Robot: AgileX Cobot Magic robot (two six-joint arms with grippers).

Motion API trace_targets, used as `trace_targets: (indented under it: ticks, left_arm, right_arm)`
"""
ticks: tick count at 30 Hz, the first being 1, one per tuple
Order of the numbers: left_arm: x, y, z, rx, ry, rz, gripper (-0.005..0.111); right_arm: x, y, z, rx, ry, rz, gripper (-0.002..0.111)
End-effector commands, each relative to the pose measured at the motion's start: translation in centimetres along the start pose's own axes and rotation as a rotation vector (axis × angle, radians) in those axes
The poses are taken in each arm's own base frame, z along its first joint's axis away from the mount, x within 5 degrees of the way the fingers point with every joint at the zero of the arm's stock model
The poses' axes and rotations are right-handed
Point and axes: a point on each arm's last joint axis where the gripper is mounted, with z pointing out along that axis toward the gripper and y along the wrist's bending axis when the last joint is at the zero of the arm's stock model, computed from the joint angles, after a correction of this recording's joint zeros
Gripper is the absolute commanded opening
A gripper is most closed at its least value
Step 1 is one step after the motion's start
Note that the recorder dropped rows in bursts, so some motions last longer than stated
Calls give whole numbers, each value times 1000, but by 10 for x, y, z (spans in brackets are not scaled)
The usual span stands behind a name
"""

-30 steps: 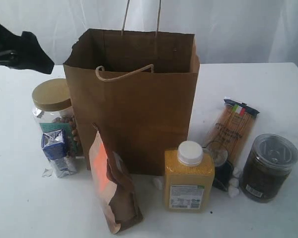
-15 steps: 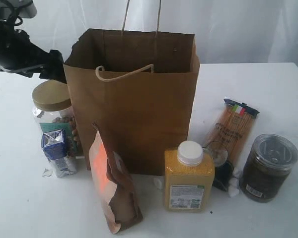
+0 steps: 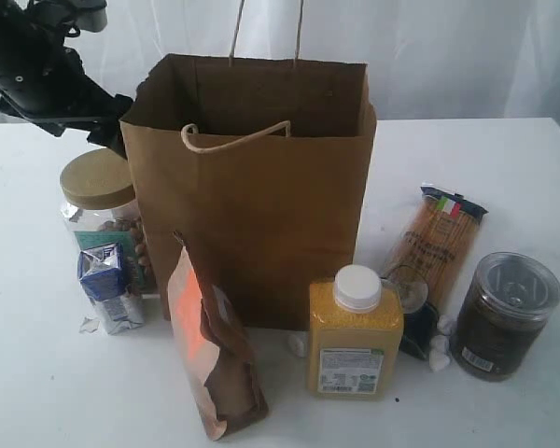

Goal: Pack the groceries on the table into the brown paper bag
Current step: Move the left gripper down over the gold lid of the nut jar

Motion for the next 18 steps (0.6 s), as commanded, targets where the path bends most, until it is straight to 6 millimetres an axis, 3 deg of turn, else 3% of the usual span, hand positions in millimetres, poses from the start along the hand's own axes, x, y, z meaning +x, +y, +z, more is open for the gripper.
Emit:
trace_targets:
  ticks: [1, 7, 18]
  left_arm:
    - [0, -3, -1, 10, 37, -25, 105]
    - [1, -3, 0, 10, 41, -54, 105]
    - [3, -1, 22, 21, 108, -62, 105]
  right_arm:
    - [1, 0, 0, 0, -1, -12, 0]
    - [1, 0, 0, 0, -1, -12, 0]
    - [1, 0, 0, 0, -1, -12, 0]
